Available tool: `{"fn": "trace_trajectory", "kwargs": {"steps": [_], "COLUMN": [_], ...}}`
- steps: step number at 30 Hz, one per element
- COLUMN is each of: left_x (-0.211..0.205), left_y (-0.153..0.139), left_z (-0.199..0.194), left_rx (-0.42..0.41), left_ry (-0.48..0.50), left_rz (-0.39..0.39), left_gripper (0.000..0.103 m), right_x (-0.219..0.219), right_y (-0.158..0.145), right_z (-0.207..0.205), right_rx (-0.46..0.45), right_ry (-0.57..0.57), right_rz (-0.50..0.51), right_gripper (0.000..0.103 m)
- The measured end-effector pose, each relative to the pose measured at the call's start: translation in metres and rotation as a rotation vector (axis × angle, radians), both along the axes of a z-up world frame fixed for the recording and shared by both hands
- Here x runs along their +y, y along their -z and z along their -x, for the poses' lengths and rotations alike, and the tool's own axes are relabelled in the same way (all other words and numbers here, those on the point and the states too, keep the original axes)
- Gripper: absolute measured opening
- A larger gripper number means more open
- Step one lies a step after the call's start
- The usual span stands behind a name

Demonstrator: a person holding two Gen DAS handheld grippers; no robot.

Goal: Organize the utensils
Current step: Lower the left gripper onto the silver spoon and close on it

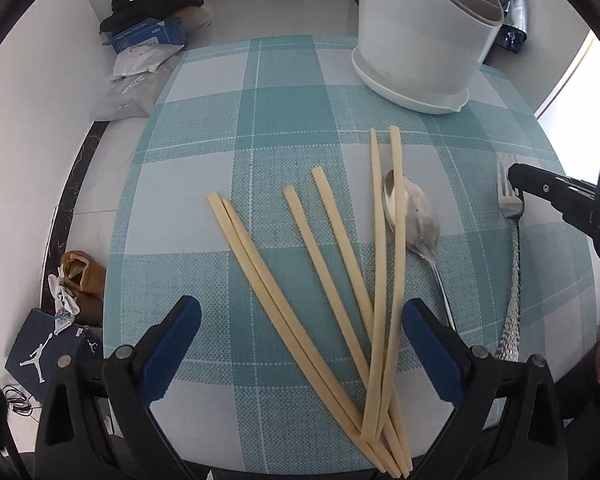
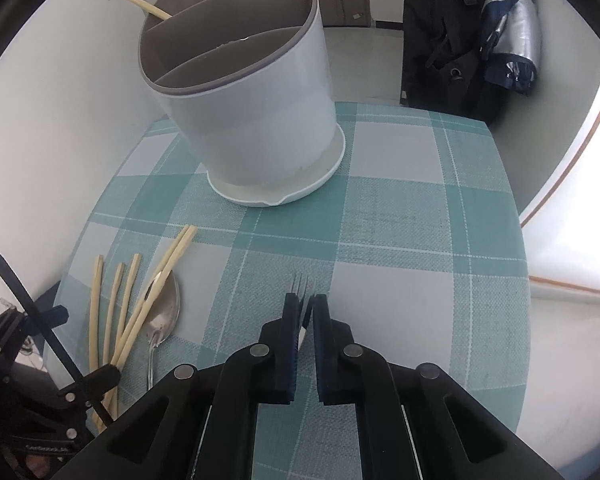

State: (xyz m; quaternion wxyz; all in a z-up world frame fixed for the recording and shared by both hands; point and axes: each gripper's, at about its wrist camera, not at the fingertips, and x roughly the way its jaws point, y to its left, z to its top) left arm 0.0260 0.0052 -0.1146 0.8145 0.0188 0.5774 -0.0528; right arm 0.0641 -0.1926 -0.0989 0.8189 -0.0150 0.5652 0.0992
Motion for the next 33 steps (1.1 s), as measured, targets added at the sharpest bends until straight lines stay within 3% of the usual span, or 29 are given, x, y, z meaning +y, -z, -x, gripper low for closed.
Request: {"fn": "trace_trajectory", "kwargs": {"steps": [4,11,15,20,25,29,33], "left_x": [-0.001,-0.009,0.001,0.001,-0.003,-0.024,-0.043], "left_y": [0.0,0.002,0.004,0.002,-0.018,-0.021,-0.014], "left_z": [-0.009,-0.018,-0.024,-0.031,-0.023,-0.016,-0.017], "left_rx": [0.024,0.037,0.042,0.017,-0.052,-0.051,-0.029], "left_ry": [-0.006,-0.013,-0.085,-0.102,-0.081,0.03,0.09], "left_rz": [0.015,-0.054,-0.063,-0.094,0.008,0.097,0.072], "left_gripper": [0.099,0.099,0.099,0.099,0.099,0.099,0.099], "right_x": [0.004,0.01,0.007,0.004,-0.001,-0.007,-0.008], "right_y": [0.0,0.0,0.0,-0.001,-0.001,-0.002,-0.005], "right_z": [-0.002,-0.001,-0.002,-0.003,-0.002,-0.001,0.002], "right_rx": [0.001,-0.003,0.003,0.001,0.002,0.008,0.003], "right_ry": [-0.005,-0.033,-0.028,-0.035,-0.029,-0.015,-0.013], "right_rz": [-0.021,-0.021,-0.032,-0.031,-0.027,-0.035,-0.039], "right_gripper": [0.003,0.002,0.002,0.002,0.002,0.002,0.002]}}
